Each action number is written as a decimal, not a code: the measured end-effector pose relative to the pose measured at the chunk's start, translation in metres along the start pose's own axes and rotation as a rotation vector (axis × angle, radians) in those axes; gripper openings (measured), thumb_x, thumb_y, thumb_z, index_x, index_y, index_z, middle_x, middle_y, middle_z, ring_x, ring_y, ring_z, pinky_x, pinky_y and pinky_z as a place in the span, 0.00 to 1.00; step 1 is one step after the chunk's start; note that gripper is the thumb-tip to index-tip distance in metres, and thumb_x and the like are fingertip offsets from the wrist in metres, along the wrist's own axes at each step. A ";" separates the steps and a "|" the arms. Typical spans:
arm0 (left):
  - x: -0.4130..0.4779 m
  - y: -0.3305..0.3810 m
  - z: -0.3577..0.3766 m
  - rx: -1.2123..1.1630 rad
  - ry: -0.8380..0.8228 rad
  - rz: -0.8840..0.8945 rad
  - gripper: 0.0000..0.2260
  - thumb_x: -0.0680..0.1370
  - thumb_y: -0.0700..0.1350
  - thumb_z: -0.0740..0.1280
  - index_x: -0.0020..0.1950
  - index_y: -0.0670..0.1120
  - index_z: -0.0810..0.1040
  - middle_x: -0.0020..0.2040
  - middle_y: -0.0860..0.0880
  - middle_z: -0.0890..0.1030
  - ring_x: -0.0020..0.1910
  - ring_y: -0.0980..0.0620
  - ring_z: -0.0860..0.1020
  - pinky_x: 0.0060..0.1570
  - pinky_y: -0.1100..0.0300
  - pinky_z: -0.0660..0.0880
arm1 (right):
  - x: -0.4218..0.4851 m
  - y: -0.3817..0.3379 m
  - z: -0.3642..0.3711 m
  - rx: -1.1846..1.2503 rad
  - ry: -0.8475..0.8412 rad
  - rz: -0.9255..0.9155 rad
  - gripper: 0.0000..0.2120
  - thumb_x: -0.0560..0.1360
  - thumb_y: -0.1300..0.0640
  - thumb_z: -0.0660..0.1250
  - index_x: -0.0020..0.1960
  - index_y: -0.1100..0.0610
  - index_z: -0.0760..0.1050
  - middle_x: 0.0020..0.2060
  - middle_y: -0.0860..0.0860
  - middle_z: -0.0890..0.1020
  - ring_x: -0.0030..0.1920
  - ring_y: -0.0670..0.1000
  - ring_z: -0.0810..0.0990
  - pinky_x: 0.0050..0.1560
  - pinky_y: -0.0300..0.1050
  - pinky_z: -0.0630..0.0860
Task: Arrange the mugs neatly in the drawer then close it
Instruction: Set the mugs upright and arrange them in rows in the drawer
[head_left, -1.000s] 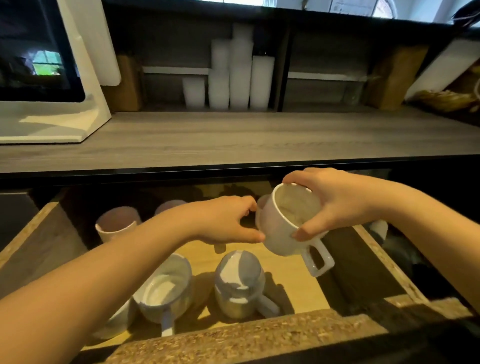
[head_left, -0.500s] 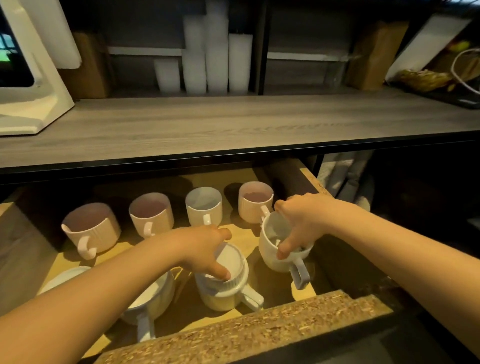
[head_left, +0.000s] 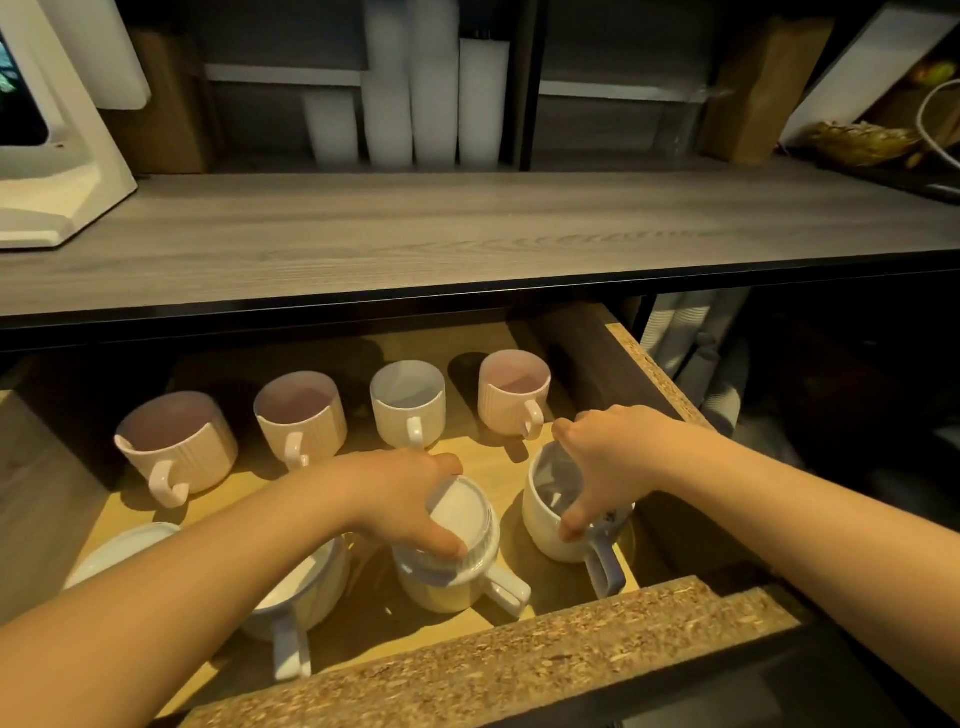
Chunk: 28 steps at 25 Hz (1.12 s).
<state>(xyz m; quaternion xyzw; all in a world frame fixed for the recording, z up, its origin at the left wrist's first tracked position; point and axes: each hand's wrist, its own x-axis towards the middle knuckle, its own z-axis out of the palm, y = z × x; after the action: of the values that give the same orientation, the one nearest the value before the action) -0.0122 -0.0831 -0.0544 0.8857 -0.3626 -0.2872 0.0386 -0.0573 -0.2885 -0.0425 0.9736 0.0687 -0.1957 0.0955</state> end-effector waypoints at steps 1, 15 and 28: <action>0.000 0.000 0.000 0.001 -0.002 0.000 0.32 0.72 0.59 0.68 0.72 0.51 0.61 0.67 0.50 0.72 0.62 0.50 0.73 0.61 0.55 0.75 | 0.000 0.000 0.001 -0.003 0.011 0.001 0.42 0.63 0.31 0.68 0.68 0.55 0.66 0.56 0.52 0.79 0.50 0.52 0.79 0.41 0.38 0.74; -0.001 0.003 -0.001 0.194 0.141 -0.005 0.35 0.65 0.61 0.73 0.67 0.53 0.63 0.58 0.50 0.76 0.51 0.52 0.76 0.47 0.62 0.78 | 0.004 0.005 -0.007 0.196 0.097 -0.027 0.31 0.73 0.37 0.62 0.71 0.50 0.64 0.59 0.50 0.78 0.49 0.48 0.76 0.44 0.38 0.74; -0.059 -0.046 -0.038 -0.425 0.553 0.182 0.31 0.62 0.44 0.79 0.56 0.55 0.65 0.53 0.58 0.74 0.52 0.57 0.77 0.49 0.55 0.81 | 0.041 -0.023 -0.056 0.671 0.213 -0.193 0.15 0.81 0.52 0.55 0.64 0.52 0.72 0.57 0.51 0.78 0.58 0.53 0.77 0.62 0.49 0.74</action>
<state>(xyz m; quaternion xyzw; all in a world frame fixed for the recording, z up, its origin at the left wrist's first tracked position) 0.0028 -0.0151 -0.0072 0.8662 -0.3481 -0.1010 0.3438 -0.0029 -0.2501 -0.0122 0.9547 0.1019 -0.1130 -0.2557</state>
